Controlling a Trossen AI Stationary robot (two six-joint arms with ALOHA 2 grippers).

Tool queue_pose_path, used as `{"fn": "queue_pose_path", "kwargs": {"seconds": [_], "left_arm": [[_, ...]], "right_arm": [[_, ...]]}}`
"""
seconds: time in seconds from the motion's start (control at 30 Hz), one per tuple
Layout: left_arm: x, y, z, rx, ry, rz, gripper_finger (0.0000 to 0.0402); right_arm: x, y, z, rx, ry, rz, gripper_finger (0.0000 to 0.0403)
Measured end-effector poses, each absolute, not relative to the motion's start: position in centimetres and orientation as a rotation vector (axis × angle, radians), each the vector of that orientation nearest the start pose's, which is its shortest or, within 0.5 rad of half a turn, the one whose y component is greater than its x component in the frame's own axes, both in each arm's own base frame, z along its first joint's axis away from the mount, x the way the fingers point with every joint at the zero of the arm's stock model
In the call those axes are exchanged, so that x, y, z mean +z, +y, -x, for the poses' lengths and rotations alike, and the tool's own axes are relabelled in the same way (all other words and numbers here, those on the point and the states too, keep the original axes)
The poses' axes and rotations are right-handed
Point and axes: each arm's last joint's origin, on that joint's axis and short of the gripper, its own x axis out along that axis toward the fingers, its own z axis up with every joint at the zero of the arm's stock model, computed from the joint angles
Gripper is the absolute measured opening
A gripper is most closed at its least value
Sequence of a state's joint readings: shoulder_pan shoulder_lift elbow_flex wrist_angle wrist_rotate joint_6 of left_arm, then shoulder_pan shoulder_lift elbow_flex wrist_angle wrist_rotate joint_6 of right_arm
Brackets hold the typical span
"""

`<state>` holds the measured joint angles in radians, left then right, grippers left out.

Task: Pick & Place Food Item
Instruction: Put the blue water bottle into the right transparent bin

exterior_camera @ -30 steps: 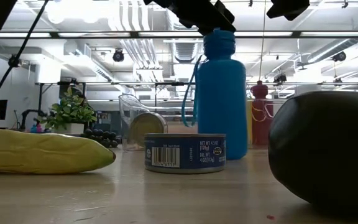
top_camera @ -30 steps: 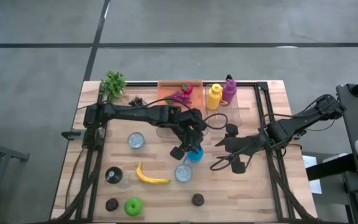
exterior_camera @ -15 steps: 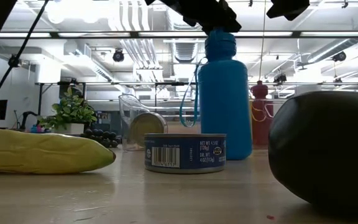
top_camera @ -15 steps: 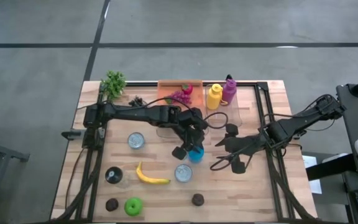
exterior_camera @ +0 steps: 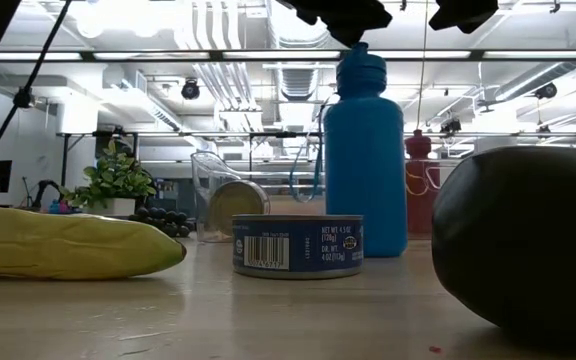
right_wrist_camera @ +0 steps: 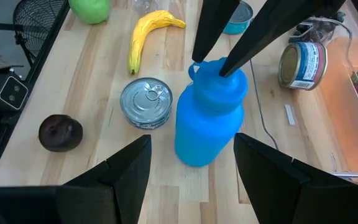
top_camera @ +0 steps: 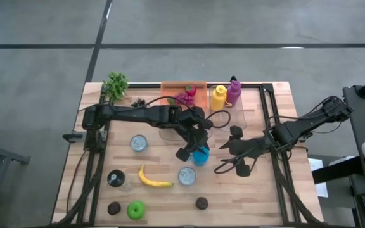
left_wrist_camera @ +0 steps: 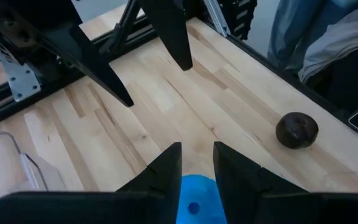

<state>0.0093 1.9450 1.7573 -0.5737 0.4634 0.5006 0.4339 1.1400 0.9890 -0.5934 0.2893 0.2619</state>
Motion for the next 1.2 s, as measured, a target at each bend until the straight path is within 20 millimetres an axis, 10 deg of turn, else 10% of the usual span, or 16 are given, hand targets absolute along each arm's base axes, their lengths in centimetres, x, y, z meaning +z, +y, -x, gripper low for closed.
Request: {"fn": "queue_pose_path", "kwargs": {"seconds": [0.47, 1.2], "left_arm": [[33.0, -0.9, -41.8, -0.587, 0.553, -0.309, 0.0097], [37.0, -4.0, -31.2, -0.541, 0.601, -0.36, 0.0097]], "right_arm": [[30.1, 9.0, -21.3, 0.04, 0.707, -0.002, 0.0224], [28.7, 8.9, -25.9, -0.105, 0.562, 0.053, 0.0224]]}}
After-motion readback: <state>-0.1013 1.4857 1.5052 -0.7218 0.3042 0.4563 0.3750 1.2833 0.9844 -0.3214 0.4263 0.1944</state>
